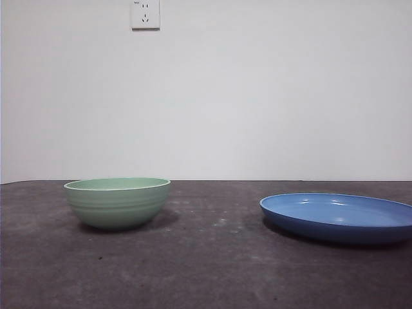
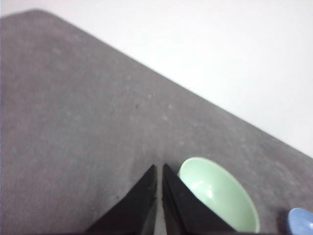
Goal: Place the green bowl on the blue plate
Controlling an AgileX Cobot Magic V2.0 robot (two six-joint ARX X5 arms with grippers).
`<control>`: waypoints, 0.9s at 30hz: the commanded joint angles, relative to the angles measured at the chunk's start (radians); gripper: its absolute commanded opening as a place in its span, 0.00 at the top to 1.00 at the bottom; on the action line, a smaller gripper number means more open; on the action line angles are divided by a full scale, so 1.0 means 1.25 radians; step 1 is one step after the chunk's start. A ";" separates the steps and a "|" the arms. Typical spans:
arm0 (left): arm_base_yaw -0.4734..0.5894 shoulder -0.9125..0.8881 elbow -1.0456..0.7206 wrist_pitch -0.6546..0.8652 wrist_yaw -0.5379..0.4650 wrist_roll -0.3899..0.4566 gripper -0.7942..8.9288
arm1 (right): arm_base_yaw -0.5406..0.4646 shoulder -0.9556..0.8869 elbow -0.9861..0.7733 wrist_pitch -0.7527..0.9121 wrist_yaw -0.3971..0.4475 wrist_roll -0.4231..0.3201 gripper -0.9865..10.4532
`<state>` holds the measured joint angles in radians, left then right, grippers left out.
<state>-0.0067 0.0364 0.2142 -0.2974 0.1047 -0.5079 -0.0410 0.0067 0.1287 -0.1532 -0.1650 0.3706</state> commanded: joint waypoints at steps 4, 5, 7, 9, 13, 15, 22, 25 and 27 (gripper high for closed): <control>0.001 0.071 0.126 -0.057 0.004 0.054 0.90 | -0.001 0.020 0.142 -0.065 -0.002 0.005 0.91; 0.001 0.089 0.152 -0.073 0.007 0.068 0.90 | -0.001 0.032 0.171 -0.087 -0.003 -0.002 0.91; 0.001 0.128 0.202 -0.106 0.017 0.093 0.90 | -0.001 0.062 0.228 -0.132 -0.007 -0.025 0.91; 0.001 0.176 0.256 -0.144 0.042 0.130 0.90 | -0.001 0.103 0.291 -0.187 -0.024 -0.057 0.91; 0.001 0.273 0.349 -0.220 0.113 0.193 0.90 | -0.001 0.201 0.409 -0.302 -0.076 -0.124 0.91; 0.001 0.325 0.396 -0.266 0.152 0.226 0.90 | -0.001 0.258 0.469 -0.366 -0.114 -0.162 0.91; -0.006 0.467 0.515 -0.399 0.276 0.323 0.90 | 0.002 0.435 0.632 -0.558 -0.249 -0.270 0.91; -0.026 0.510 0.555 -0.459 0.319 0.361 0.90 | 0.017 0.496 0.676 -0.628 -0.291 -0.304 0.91; -0.045 0.533 0.576 -0.497 0.336 0.388 0.90 | 0.036 0.532 0.701 -0.680 -0.297 -0.327 0.91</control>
<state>-0.0570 0.6930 0.9085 -0.9096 0.5121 -0.0807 -0.0044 0.6514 0.9817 -0.9829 -0.5289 0.0143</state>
